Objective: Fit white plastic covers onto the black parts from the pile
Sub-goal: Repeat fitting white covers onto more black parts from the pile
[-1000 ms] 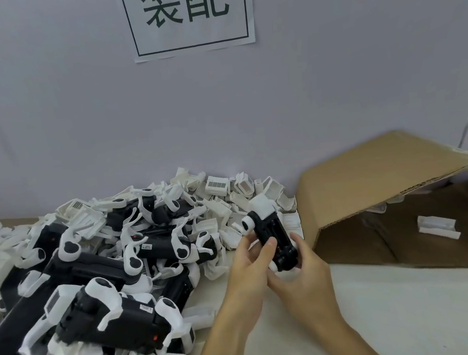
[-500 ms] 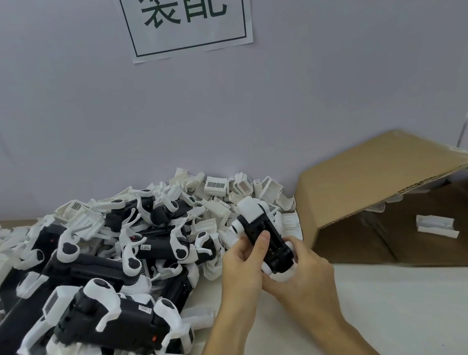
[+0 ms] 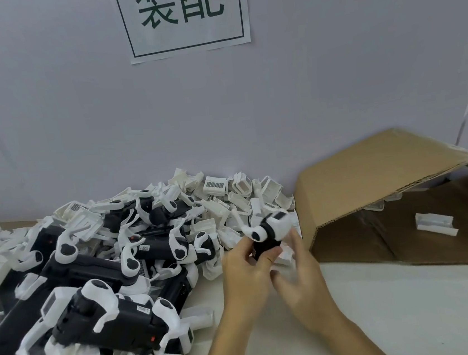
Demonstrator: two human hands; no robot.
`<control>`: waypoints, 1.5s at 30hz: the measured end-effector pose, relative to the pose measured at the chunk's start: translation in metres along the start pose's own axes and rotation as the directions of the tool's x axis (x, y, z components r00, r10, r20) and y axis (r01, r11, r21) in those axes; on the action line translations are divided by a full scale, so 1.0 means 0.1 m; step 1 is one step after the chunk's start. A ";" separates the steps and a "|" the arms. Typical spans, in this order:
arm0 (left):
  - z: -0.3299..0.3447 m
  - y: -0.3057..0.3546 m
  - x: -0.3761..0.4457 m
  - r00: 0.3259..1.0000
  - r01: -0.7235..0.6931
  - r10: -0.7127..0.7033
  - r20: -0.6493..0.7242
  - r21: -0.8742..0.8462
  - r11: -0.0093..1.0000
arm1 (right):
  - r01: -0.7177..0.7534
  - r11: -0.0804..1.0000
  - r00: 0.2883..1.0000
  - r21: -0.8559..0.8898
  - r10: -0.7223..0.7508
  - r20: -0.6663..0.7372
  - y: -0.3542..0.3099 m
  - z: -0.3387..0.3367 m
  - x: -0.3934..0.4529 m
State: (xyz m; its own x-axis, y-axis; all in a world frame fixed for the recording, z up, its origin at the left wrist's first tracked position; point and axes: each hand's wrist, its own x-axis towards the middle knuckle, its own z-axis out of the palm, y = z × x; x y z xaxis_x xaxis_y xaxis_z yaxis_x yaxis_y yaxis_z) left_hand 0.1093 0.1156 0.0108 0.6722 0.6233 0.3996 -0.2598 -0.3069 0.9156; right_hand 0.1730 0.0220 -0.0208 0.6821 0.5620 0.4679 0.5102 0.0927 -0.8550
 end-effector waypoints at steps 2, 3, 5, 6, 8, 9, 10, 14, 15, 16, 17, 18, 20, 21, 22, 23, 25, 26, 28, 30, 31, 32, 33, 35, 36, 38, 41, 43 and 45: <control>0.00 -0.05 0.00 0.986 -0.164 0.165 0.022 0.279 0.946 | 0.061 0.994 0.990 0.087 -0.049 -0.136 -0.01 -0.03 0.00; 0.00 -0.07 -0.01 0.973 -0.228 0.227 0.048 0.385 0.894 | 0.083 0.990 0.979 0.112 -0.060 -0.193 -0.02 -0.04 0.00; 0.00 -0.09 -0.04 0.958 -0.283 0.268 0.106 0.508 0.813 | 0.096 0.981 0.967 0.169 -0.052 -0.248 -0.04 -0.04 0.01; -0.01 -0.11 -0.04 0.954 -0.298 0.270 0.133 0.542 0.785 | 0.081 0.977 0.964 0.197 -0.027 -0.266 -0.05 -0.03 0.02; -0.02 -0.13 -0.04 0.945 -0.324 0.276 0.174 0.588 0.741 | 0.034 0.973 0.952 0.229 0.038 -0.302 -0.06 -0.02 0.04; -0.03 -0.14 -0.04 0.944 -0.329 0.276 0.181 0.600 0.729 | 0.012 0.971 0.947 0.237 0.065 -0.315 -0.06 -0.01 0.06; -0.04 -0.15 -0.04 0.944 -0.327 0.271 0.186 0.606 0.725 | -0.002 0.971 0.942 0.238 0.082 -0.326 -0.06 -0.01 0.07; -0.04 -0.15 -0.05 0.952 -0.304 0.223 0.208 0.619 0.724 | -0.013 0.981 0.925 0.193 0.085 -0.369 -0.05 -0.01 0.10; -0.03 -0.15 -0.05 0.951 -0.308 0.221 0.215 0.625 0.717 | -0.013 0.982 0.921 0.187 0.085 -0.379 -0.03 -0.02 0.11; -0.03 -0.14 -0.06 0.949 -0.315 0.225 0.221 0.631 0.709 | -0.018 0.983 0.919 0.184 0.089 -0.384 -0.02 -0.03 0.12; -0.03 -0.13 -0.06 0.947 -0.320 0.229 0.224 0.639 0.699 | -0.025 0.982 0.919 0.186 0.096 -0.383 0.00 -0.04 0.13; -0.03 -0.13 -0.06 0.947 -0.321 0.228 0.225 0.650 0.689 | -0.033 0.981 0.920 0.189 0.103 -0.379 0.01 -0.04 0.13; -0.03 -0.14 -0.06 0.948 -0.319 0.223 0.229 0.669 0.671 | -0.043 0.981 0.921 0.189 0.112 -0.373 0.01 -0.05 0.13; -0.03 -0.14 -0.07 0.948 -0.319 0.221 0.230 0.677 0.664 | -0.045 0.982 0.922 0.184 0.112 -0.371 0.01 -0.04 0.13; -0.03 -0.14 -0.07 0.948 -0.318 0.219 0.230 0.684 0.657 | -0.048 0.983 0.923 0.179 0.113 -0.369 0.00 -0.04 0.12; -0.03 -0.14 -0.07 0.949 -0.316 0.217 0.230 0.691 0.650 | -0.051 0.982 0.924 0.183 0.116 -0.364 0.00 -0.03 0.12; -0.04 -0.13 -0.07 0.950 -0.313 0.211 0.231 0.703 0.639 | -0.061 0.976 0.932 0.209 0.131 -0.337 -0.02 -0.02 0.11; -0.04 -0.13 -0.07 0.952 -0.307 0.204 0.229 0.705 0.639 | -0.066 0.973 0.937 0.220 0.136 -0.322 -0.03 -0.03 0.10; -0.06 -0.12 -0.08 0.956 -0.294 0.191 0.224 0.706 0.644 | -0.081 0.972 0.939 0.221 0.148 -0.311 -0.03 -0.03 0.11; -0.07 -0.12 -0.08 0.958 -0.286 0.179 0.223 0.714 0.639 | -0.095 0.976 0.935 0.194 0.154 -0.319 -0.01 -0.04 0.13; -0.07 -0.12 -0.08 0.959 -0.283 0.172 0.226 0.720 0.634 | -0.097 0.979 0.933 0.177 0.151 -0.326 0.00 -0.04 0.14; -0.07 -0.11 -0.08 0.958 -0.285 0.166 0.232 0.726 0.626 | -0.098 0.981 0.932 0.168 0.150 -0.330 0.00 -0.05 0.14; -0.06 -0.11 -0.08 0.956 -0.291 0.163 0.243 0.732 0.616 | -0.100 0.981 0.931 0.169 0.152 -0.333 0.01 -0.05 0.15; -0.05 -0.09 -0.08 0.951 -0.306 0.161 0.263 0.748 0.589 | -0.089 0.977 0.927 0.192 0.151 -0.343 0.02 -0.05 0.15; -0.05 -0.08 -0.08 0.950 -0.312 0.165 0.266 0.752 0.580 | -0.081 0.978 0.926 0.192 0.145 -0.348 0.03 -0.05 0.15; -0.06 -0.09 -0.08 0.945 -0.326 0.198 0.259 0.744 0.583 | -0.082 0.979 0.926 0.185 0.144 -0.350 0.02 -0.04 0.14; -0.05 -0.10 -0.07 0.943 -0.325 0.266 0.201 0.733 0.598 | -0.103 0.946 0.939 0.307 0.194 -0.285 0.01 -0.04 0.12; -0.03 -0.07 -0.06 0.956 -0.258 0.284 0.070 0.658 0.708 | -0.107 0.912 0.944 0.397 0.218 -0.248 0.03 -0.02 0.08; -0.04 -0.01 -0.01 0.969 -0.158 0.225 -0.104 0.438 0.885 | -0.107 0.921 0.940 0.373 0.216 -0.265 0.04 0.00 0.06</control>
State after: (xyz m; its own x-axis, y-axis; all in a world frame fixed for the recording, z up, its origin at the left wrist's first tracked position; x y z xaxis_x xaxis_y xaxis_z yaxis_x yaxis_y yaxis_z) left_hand 0.1058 0.1179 0.0097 0.5204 0.6101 0.5974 -0.0321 -0.6852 0.7277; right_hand 0.1788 0.0257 -0.0210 0.8900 0.3306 0.3140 0.2016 0.3323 -0.9214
